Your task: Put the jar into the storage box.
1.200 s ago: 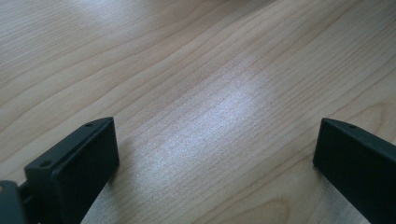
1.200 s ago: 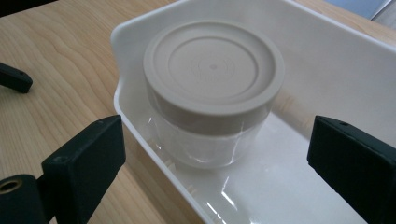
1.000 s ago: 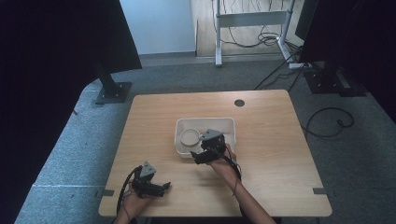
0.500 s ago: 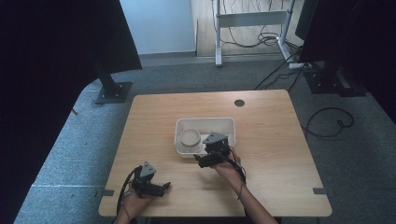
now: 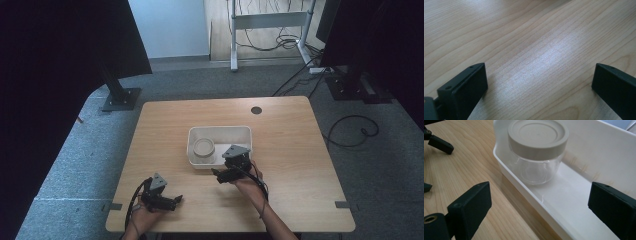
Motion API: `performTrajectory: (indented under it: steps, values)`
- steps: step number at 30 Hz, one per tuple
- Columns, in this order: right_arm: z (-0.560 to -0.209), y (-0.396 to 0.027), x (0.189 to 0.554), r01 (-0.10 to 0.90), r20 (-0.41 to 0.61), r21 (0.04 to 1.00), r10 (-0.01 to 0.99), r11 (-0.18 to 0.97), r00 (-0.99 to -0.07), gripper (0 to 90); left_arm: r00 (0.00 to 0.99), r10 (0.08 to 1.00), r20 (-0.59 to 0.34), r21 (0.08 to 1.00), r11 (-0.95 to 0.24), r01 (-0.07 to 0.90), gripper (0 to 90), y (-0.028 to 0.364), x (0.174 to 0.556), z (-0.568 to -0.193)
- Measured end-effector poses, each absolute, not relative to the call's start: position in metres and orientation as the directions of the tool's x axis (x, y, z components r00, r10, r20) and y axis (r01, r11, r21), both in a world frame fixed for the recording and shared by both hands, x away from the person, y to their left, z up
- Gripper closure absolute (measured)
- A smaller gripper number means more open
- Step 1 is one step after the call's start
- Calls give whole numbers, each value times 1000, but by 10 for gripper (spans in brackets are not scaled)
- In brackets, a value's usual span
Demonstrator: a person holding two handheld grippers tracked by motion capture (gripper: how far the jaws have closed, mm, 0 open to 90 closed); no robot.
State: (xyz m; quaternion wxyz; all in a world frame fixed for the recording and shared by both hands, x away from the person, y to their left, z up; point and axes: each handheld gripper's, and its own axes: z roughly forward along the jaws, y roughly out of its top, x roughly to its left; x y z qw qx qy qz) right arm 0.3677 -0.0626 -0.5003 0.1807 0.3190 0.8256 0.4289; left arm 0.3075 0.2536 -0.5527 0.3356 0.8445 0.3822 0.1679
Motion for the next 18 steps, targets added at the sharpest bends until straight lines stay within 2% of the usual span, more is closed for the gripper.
performTrajectory:
  steps: [18]
  values:
    - [-509, -90, 357, 386, -10, 815, 677, 432, -736, 45, 647, 762, 22, 699, -474, 536, 0, 253, 307, -553]
